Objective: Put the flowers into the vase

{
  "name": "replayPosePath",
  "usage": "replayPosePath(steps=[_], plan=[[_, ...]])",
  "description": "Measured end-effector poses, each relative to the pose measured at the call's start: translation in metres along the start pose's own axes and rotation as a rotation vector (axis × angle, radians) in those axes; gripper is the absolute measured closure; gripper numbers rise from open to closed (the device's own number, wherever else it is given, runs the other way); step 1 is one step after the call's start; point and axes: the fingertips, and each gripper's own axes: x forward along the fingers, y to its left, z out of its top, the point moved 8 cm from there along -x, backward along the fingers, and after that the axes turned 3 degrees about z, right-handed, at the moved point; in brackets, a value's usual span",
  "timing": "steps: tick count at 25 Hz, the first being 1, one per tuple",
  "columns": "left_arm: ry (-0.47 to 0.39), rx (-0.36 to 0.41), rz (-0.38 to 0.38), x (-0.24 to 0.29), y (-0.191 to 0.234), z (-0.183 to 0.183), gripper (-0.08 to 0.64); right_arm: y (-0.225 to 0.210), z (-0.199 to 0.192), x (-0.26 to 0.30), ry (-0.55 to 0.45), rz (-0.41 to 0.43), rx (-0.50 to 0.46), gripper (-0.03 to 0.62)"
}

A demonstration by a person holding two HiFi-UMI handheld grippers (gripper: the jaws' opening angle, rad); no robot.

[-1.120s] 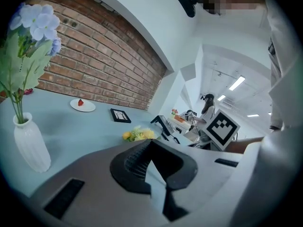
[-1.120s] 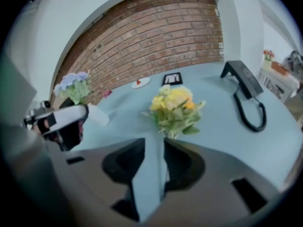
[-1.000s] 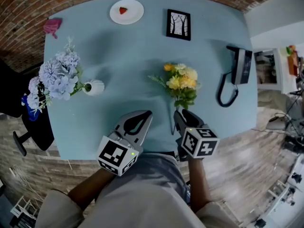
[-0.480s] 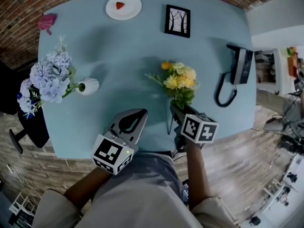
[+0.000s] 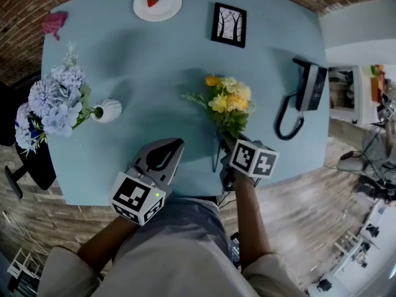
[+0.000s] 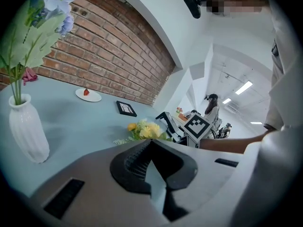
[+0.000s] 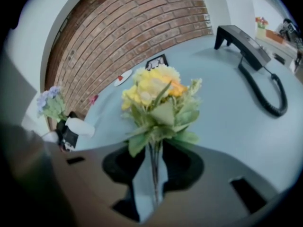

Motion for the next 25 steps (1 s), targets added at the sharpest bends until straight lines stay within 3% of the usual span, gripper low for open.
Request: replayPosePath(steps=[8,25], plan=[[0.011,0.000,-0.011,0.001,0.001,-0.004,0.548,-0.001,-0.001,0.008,-0.020,0.013,0.042,0.518],[-0.055,0.008,0.021,-0.022,0.009,0.006,0.548,0.030,-0.004,0.006,-0.057,0.236,0.145,0.543]])
